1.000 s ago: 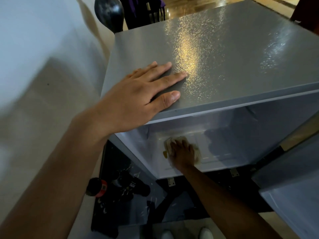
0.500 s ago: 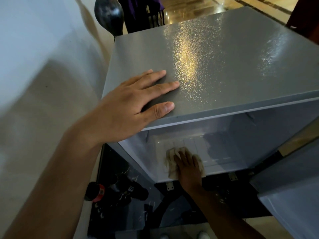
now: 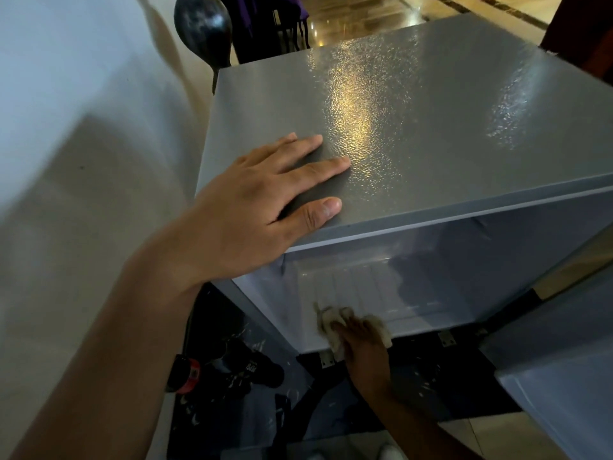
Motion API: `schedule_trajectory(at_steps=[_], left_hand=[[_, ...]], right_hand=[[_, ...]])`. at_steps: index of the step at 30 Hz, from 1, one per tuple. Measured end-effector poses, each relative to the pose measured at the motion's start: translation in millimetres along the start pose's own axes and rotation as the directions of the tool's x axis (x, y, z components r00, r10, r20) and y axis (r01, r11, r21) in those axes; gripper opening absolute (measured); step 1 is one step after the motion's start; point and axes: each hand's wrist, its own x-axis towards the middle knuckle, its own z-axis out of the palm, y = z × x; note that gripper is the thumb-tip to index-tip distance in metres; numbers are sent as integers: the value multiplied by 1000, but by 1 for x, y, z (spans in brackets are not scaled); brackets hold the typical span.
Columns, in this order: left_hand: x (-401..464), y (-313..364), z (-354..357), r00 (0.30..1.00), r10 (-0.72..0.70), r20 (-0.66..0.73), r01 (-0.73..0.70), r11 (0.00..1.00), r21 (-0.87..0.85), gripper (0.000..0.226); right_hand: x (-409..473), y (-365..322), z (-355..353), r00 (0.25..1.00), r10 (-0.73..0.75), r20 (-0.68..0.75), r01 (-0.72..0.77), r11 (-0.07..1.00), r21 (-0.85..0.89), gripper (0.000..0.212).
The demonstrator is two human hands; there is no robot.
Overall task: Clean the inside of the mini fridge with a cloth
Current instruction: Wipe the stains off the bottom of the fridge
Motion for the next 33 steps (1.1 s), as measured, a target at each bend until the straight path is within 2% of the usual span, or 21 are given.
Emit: schedule_trajectory(at_steps=[2,5,9,13,16,21,25,27,30,33], left_hand=[[0,1,1,1000,2,-2,-2,1000,8,58],[0,2,1,1000,7,4,-7,1000,18,58],[0,2,1,1000,1,3,-1,1000,25,58],[0,4,0,1000,2,4,-2,1000,16,58],[0,4,0,1000,1,7,-1,1000,11,58],[-1,3,0,1000,4,12,-4,1000,16,58],[0,4,0,1000,-1,6,1,1000,28,58],[-1,3,1,1000,1,6,-1,999,38,58],[-2,4,2,1000,9,7,-9,999,31,58],[-1,4,2,1000,9,12,-9,999,36,59]], right_hand=[[14,-14,3,999,29,-29,-26,994,107,34],[49,-16,10,996,91,-14,-90,992,91,38],[95,-25,20,992,117,49,-113,990,-83,45],[102,-29,38,963,102,249,-17,947,-321,57],[82,-24,42,951,33,307,82,932,-353,56],[25,-19,26,953,-166,254,215,959,-182,47],[12,-22,16,950,-211,230,231,971,-63,55],[6,-21,16,949,-225,222,234,972,-16,49],[5,-11,8,916,-212,342,174,975,140,40],[27,-7,-19,891,-103,442,33,986,162,38]])
